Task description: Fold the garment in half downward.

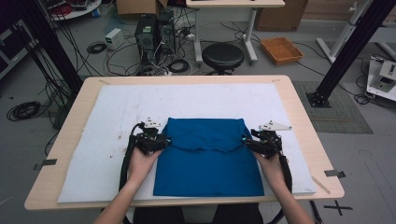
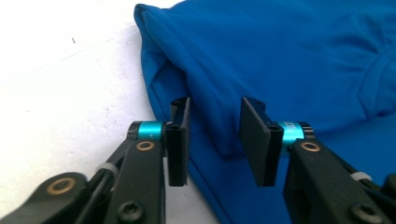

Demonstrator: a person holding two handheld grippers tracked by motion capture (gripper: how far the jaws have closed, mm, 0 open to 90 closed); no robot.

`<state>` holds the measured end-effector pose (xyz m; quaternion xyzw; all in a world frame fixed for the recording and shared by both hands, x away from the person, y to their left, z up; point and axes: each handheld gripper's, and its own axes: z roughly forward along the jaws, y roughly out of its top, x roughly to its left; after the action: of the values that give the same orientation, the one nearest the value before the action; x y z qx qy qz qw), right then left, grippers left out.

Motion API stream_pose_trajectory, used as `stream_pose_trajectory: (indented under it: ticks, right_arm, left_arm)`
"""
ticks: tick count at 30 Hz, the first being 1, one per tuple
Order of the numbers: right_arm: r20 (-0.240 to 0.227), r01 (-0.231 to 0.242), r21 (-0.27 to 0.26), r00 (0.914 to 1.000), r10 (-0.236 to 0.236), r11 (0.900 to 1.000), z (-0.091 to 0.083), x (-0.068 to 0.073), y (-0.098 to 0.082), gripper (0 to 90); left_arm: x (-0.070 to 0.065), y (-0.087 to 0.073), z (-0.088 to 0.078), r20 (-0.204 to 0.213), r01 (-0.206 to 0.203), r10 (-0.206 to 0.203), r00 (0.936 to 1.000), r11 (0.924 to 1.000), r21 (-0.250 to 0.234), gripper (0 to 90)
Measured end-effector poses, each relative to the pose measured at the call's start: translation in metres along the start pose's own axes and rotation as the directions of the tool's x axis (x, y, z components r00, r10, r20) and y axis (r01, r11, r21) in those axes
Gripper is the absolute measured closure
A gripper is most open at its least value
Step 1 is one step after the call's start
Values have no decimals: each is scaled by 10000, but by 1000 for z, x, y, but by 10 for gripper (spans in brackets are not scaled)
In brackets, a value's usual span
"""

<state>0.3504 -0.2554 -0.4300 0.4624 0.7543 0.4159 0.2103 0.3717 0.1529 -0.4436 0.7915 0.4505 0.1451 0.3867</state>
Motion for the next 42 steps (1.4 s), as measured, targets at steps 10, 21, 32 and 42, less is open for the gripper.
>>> stream_pose_trajectory:
  ticks: [10,21,32,42]
  right_arm:
    - [-90,-574,192,9983,576,9982,1,1,-2,582]
    - [-127,-1185,1075,9926,1206,9871,13,0,-8,664]
    - [-413,-695,656,9965,723,9954,1,4,-2,876]
    - [-951,-434,692,9942,499,9967,-30,13,-5,875]
  left_arm:
    - [-6,2,-1,102,-345,346,9993,9994,-57,852]
    - [-8,5,-6,199,-359,364,9991,9991,-240,855]
    - [-13,9,-17,470,-504,529,9975,9974,-514,864]
    - [-24,1,-51,1559,-231,338,9872,9973,-703,864]
